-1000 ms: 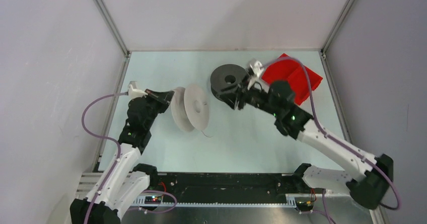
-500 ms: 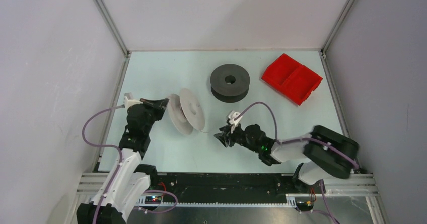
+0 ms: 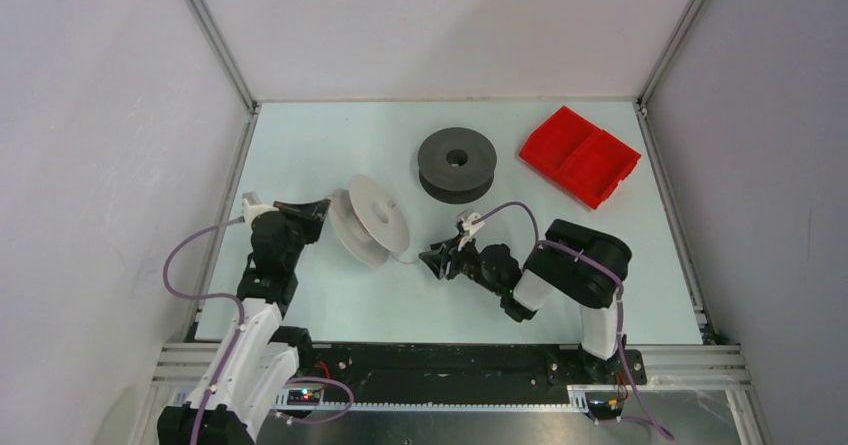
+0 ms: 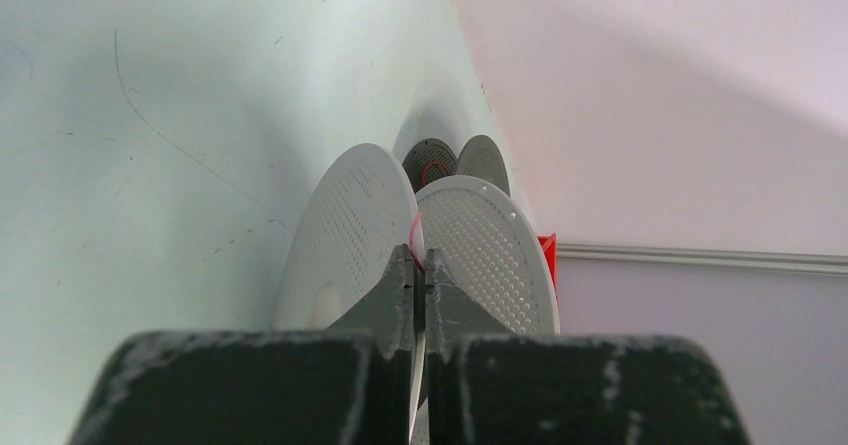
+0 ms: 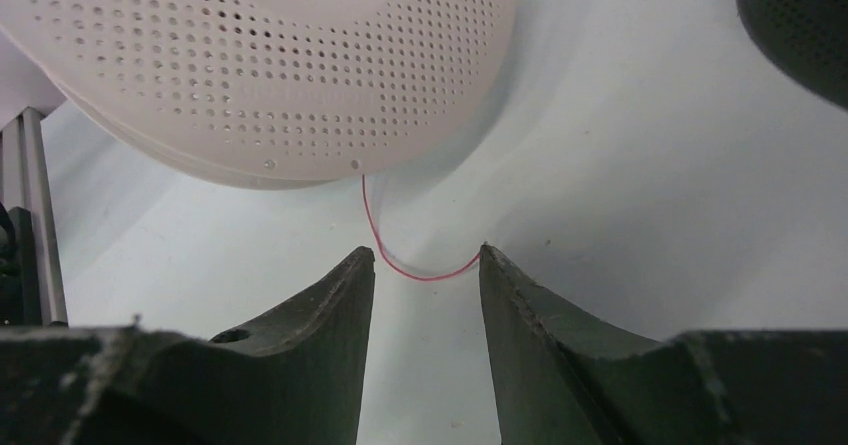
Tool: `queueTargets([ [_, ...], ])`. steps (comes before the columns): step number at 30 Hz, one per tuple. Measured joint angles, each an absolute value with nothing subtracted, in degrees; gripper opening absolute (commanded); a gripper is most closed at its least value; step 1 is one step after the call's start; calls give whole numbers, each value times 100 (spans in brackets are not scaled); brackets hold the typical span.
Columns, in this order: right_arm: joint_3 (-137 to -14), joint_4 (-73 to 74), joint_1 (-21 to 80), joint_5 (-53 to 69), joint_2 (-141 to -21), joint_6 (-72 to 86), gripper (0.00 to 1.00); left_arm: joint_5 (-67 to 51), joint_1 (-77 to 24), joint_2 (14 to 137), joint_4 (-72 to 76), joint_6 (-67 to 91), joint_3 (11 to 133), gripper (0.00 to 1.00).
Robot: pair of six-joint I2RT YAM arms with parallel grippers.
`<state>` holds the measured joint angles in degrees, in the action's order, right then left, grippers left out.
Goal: Wrap the cables
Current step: Wrap the cable around the cable reel.
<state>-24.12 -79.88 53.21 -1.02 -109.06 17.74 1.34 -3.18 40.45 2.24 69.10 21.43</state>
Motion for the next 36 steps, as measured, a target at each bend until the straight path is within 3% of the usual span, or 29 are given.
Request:
queueTargets([
  [9, -2567, -8173, 5317, -322, -11410, 2550, 41, 137, -311, 4047, 224, 6917, 2141, 0],
  [13, -2738, -8193, 5317, -357, -11629, 2703, 25, 137, -307, 4047, 224, 6919, 2141, 0],
  [16, -2770, -8202, 5317, -362, -11738, 2742, 3, 137, -303, 4047, 224, 6925, 2141, 0],
  [17, -2770, -8195, 5317, -360, -11745, 2735, 0, 137, -301, 4047, 224, 6945, 2141, 0],
  [25, -2808, -7881, 5671, -401, -11085, 1498, 0, 176, -281, 3955, 246, 7373, 1988, 0],
  [36, -3824, -6578, 6685, -714, -10280, -880, 0, 438, -211, 3494, 322, 8064, 1715, 0],
])
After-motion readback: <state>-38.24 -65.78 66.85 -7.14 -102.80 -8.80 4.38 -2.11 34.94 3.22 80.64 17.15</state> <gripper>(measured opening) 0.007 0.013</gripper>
